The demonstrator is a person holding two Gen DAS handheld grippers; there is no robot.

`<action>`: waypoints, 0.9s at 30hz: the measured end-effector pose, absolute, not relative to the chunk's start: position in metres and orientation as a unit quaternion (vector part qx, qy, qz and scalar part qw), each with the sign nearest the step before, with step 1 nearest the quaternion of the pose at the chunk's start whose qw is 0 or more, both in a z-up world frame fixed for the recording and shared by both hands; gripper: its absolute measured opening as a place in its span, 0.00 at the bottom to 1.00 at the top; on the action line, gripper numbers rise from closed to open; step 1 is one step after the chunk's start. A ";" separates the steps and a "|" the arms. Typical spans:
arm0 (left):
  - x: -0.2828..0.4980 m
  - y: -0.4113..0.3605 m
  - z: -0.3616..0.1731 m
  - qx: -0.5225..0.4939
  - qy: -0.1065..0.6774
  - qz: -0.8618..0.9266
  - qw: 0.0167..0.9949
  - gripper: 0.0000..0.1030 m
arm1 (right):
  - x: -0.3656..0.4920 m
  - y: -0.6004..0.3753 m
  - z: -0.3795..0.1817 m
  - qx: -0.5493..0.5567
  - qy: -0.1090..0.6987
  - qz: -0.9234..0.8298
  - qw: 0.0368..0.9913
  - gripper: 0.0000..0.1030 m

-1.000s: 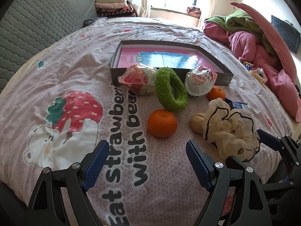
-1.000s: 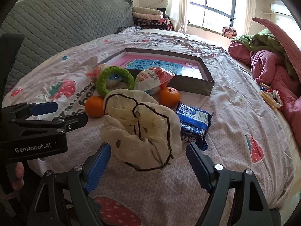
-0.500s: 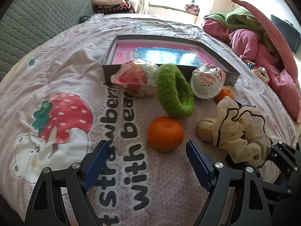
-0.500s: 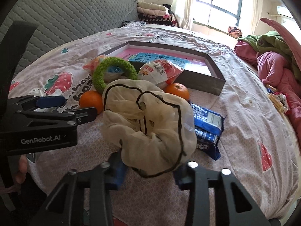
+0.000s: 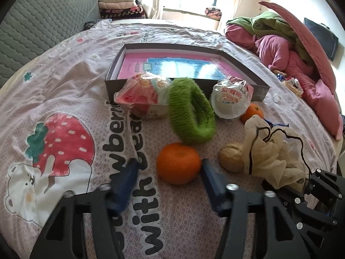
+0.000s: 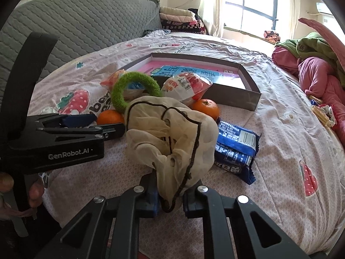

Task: Organize objects
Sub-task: 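Close right gripper on the cream mesh pouch while left gripper approaches a mandarin, then grasp the mandarin with left gripper while right gripper lifts the pouch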

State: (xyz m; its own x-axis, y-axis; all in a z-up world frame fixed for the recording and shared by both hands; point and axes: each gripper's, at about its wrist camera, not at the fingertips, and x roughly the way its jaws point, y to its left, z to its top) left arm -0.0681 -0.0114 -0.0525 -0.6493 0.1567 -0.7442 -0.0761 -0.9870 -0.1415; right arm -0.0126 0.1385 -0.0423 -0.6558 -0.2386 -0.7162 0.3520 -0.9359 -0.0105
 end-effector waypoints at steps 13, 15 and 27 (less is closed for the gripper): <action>-0.055 -0.009 -0.049 -0.408 -0.057 0.907 0.087 0.39 | -0.014 0.146 -0.037 0.373 0.052 -0.912 0.164 0.13; -0.048 -0.007 -0.047 -0.406 -0.059 0.907 0.092 0.39 | -0.014 0.147 -0.034 0.369 0.050 -0.913 0.165 0.13; -0.028 -0.001 -0.020 -0.362 -0.039 0.926 0.099 0.39 | -0.009 0.152 -0.013 0.331 0.048 -0.927 0.167 0.13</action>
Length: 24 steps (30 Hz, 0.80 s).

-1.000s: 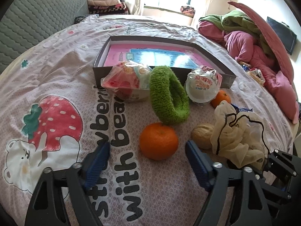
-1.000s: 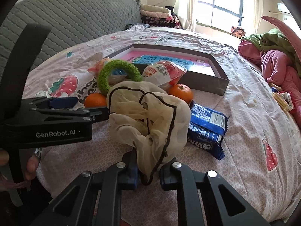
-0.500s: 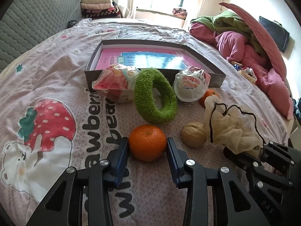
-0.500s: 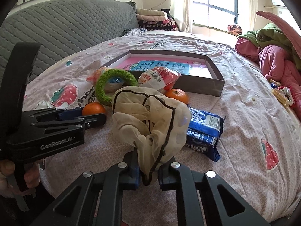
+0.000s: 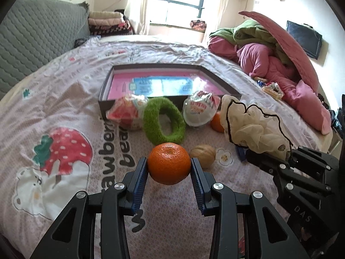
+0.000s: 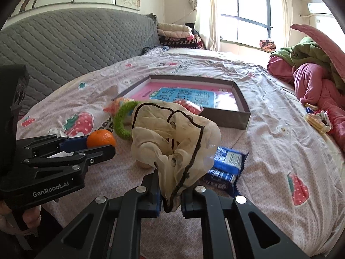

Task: Organize objects
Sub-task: 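Grasp the mandarin with left gripper while right gripper lifts the pouch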

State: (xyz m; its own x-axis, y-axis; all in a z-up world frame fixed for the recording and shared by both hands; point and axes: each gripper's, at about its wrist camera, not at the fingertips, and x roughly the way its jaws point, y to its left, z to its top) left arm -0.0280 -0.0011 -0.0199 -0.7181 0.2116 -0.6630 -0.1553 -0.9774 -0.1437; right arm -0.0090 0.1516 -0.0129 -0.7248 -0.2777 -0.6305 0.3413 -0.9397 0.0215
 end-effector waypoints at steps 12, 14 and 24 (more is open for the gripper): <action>-0.048 -0.013 -0.005 -0.349 -0.058 0.931 0.086 0.39 | -0.030 0.166 0.001 0.308 0.045 -0.937 0.158 0.13; -0.053 -0.014 -0.003 -0.347 -0.061 0.932 0.084 0.39 | -0.035 0.167 0.002 0.306 0.043 -0.938 0.159 0.13; -0.084 -0.023 0.011 -0.332 -0.067 0.938 0.071 0.39 | -0.061 0.172 0.010 0.297 0.038 -0.941 0.156 0.13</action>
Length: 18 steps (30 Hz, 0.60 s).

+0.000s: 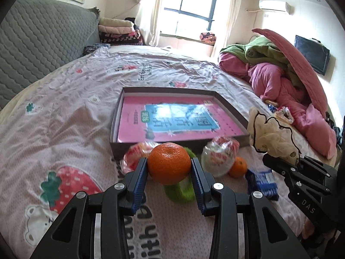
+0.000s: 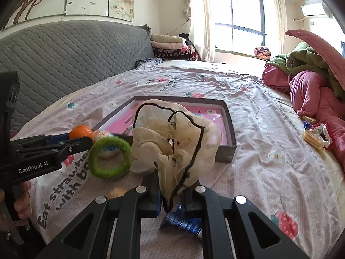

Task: Organize objects
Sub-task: 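Grasp the mandarin with left gripper while right gripper lifts the pouch, then carry the pouch and mandarin over the gray box with both grippers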

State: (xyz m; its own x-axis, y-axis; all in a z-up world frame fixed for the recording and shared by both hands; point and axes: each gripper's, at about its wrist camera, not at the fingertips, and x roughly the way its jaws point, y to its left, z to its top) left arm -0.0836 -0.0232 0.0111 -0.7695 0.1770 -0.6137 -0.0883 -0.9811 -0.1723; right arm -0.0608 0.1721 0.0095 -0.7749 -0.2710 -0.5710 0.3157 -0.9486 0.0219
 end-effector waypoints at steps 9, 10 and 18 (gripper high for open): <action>-0.111 -0.029 0.012 -0.329 -0.057 0.941 0.054 0.39 | -0.086 0.169 0.018 0.284 0.047 -0.942 0.174 0.13; -0.116 -0.029 0.012 -0.330 -0.053 0.941 0.053 0.39 | -0.089 0.166 0.019 0.283 0.052 -0.941 0.177 0.13; -0.148 -0.035 0.013 -0.337 -0.046 0.939 0.049 0.39 | -0.123 0.165 0.022 0.277 0.062 -0.942 0.178 0.13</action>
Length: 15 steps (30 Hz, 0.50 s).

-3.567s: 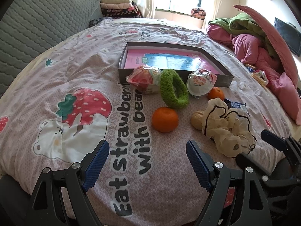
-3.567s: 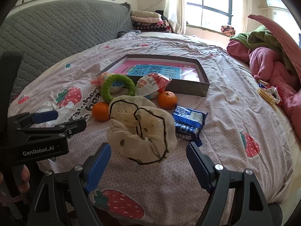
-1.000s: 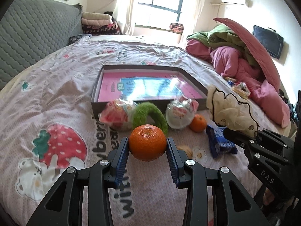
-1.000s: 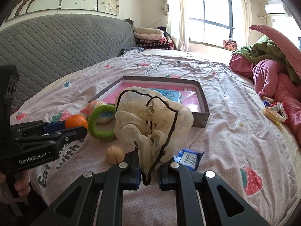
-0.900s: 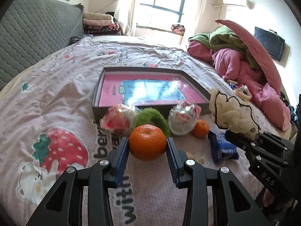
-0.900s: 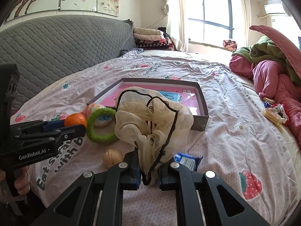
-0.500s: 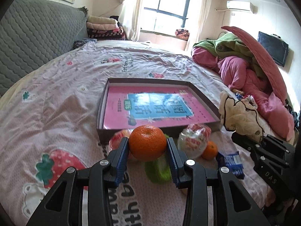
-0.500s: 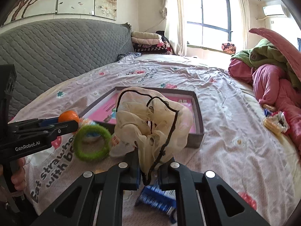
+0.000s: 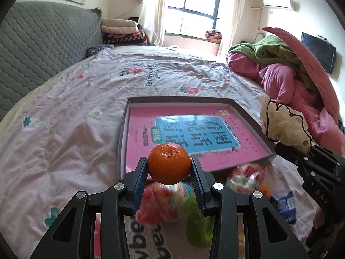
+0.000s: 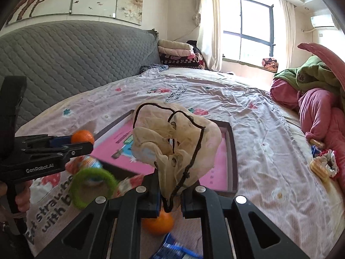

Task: Organize objects
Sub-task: 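Carry the pouch and mandarin over the gray box with both grippers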

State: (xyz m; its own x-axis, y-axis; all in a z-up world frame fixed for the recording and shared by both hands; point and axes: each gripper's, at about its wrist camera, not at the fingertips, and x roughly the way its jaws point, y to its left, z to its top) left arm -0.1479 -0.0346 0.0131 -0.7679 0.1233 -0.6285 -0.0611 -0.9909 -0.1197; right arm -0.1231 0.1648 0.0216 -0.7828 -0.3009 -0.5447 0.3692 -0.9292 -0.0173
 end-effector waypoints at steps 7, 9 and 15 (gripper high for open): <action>-0.174 -0.038 0.014 -0.343 -0.046 0.937 0.045 0.40 | -0.148 0.172 0.021 0.286 0.060 -0.942 0.168 0.13; -0.183 -0.039 0.014 -0.348 -0.046 0.935 0.047 0.40 | -0.155 0.174 0.019 0.293 0.057 -0.940 0.167 0.13; -0.208 -0.041 0.005 -0.366 -0.047 0.928 0.039 0.40 | -0.175 0.179 0.005 0.323 0.057 -0.931 0.161 0.14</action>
State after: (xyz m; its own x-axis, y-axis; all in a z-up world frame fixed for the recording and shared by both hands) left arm -0.2078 -0.0412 0.0050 -0.7286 0.1069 -0.6766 -0.0387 -0.9926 -0.1151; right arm -0.1750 0.1791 0.0050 -0.7399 -0.2633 -0.6191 0.3372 -0.9414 -0.0026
